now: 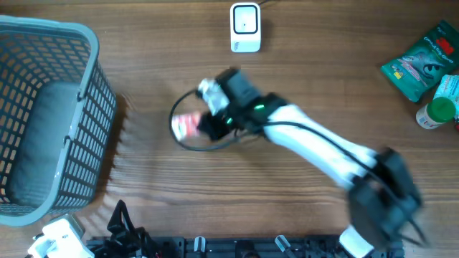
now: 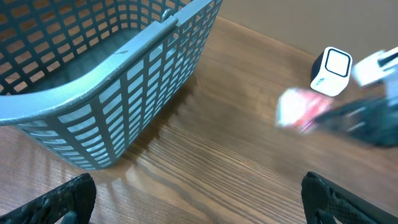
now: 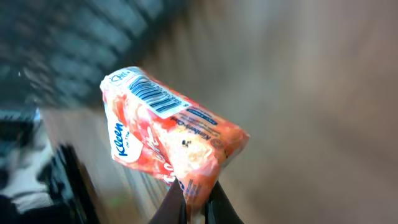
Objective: Scan the item barcode
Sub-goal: 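Lift the Kleenex pack and hold it up to the white scanner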
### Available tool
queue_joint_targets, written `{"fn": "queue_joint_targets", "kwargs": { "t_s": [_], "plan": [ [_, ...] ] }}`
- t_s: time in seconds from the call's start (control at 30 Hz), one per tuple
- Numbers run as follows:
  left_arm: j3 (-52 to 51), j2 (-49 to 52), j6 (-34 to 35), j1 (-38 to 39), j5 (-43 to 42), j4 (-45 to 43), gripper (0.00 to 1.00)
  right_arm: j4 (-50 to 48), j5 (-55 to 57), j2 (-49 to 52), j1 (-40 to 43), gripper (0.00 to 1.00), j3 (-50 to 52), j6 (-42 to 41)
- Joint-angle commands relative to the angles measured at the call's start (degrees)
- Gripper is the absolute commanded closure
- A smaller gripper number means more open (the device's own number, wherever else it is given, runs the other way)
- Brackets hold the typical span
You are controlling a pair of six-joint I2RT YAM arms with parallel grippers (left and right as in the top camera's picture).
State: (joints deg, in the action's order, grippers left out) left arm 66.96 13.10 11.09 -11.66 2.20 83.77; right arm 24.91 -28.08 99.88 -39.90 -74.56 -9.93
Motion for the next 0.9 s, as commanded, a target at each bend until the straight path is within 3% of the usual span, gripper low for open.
{"fn": "queue_joint_targets", "kwargs": {
  "t_s": [0.0, 0.07, 0.1, 0.33, 0.57, 0.63, 0.67, 0.77, 0.87],
  "plan": [
    [0.00, -0.26, 0.09, -0.35, -0.24, -0.15, 0.00, -3.10, -5.75, -9.60, -0.20, 0.96, -0.57, 26.05],
    [0.00, -0.26, 0.09, -0.35, -0.24, -0.17, 0.00, -4.37, -8.39, -9.03, -0.20, 0.96, -0.57, 53.92],
    [0.00, -0.26, 0.09, -0.35, -0.24, -0.15, 0.00, -6.03, -5.92, -7.87, -0.20, 0.96, -0.57, 62.90],
    [0.00, -0.26, 0.09, -0.35, -0.24, -0.15, 0.00, -31.71, -4.81, -1.31, -0.24, 0.95, -0.57, 60.15],
    [0.00, -0.26, 0.09, -0.35, -0.24, -0.15, 0.00, -28.70, -5.42, -0.85, -0.20, 0.96, -0.57, 60.35],
    [0.00, -0.26, 0.09, -0.35, -0.24, -0.15, 0.00, -28.89, -5.38, -0.85, -0.02, 0.96, -0.57, 54.14],
    [0.00, -0.26, 0.09, -0.35, -0.24, -0.15, 0.00, -28.94, -5.33, -0.85, 0.31, 0.96, -0.57, 46.95],
    [0.00, -0.26, 0.09, -0.35, -0.24, -0.15, 0.00, -26.18, -4.70, -0.85, 2.78, 0.96, -0.57, 3.65],
    [0.00, -0.26, 0.09, -0.35, -0.24, -0.15, 0.00, -11.87, -4.70, -0.85, 5.84, 0.96, -0.57, -33.66]
  ]
}}
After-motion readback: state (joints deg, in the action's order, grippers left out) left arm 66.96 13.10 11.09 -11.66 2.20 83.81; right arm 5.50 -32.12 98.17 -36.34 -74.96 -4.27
